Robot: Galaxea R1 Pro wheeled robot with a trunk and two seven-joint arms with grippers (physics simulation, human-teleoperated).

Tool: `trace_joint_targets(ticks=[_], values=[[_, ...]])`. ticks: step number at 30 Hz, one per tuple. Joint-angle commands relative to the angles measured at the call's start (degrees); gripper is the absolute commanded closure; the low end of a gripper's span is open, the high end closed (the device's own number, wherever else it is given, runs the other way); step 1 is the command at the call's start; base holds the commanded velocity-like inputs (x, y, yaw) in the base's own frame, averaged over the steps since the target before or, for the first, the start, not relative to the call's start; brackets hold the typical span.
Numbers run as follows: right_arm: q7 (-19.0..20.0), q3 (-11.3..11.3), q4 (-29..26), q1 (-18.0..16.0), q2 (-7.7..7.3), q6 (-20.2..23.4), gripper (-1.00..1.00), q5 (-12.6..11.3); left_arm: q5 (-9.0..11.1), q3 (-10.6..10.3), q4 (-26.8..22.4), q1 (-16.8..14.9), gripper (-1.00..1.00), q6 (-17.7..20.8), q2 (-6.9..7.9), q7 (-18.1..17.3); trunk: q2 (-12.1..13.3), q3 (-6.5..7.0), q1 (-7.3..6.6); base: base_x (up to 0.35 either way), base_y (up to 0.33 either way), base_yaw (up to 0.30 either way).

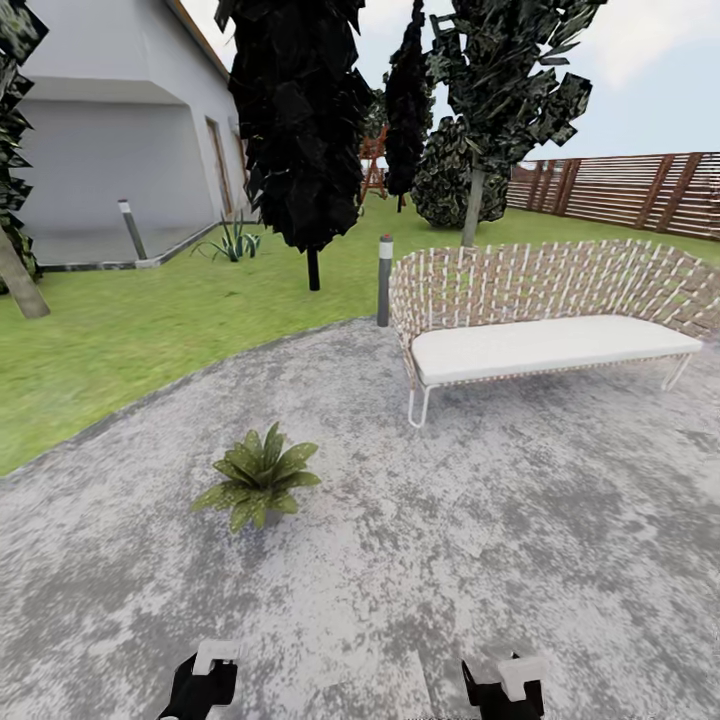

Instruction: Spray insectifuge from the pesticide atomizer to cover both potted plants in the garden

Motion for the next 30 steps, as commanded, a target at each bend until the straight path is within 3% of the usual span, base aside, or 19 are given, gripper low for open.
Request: trace_joint_targets(ticks=[1,14,30], values=[[0.00,0.33,0.06,-0.04,-0.01,-0.15,-1.00,-0.11,-0.59,0.30,0.04,-0.02,1.00,-0.21,-0.01,0.20,-0.02,-0.05,-0.01,0.000,0.000,-0.255],[-0.04,0.33,0.10,-0.04,-0.02,-0.15,-1.00,-0.12,-0.58,0.32,0.12,-0.02,1.00,-0.21,-0.10,0.20,-0.02,0.33,-0.01,0.007,0.000,-0.264],[-0.03,0.33,0.07,-0.04,-0.02,-0.15,-1.00,-0.12,-0.67,0.25,1.18,-0.02,1.00,-0.29,-0.18,0.11,-0.02,0.40,-0.01,0.296,-0.098,-0.286]])
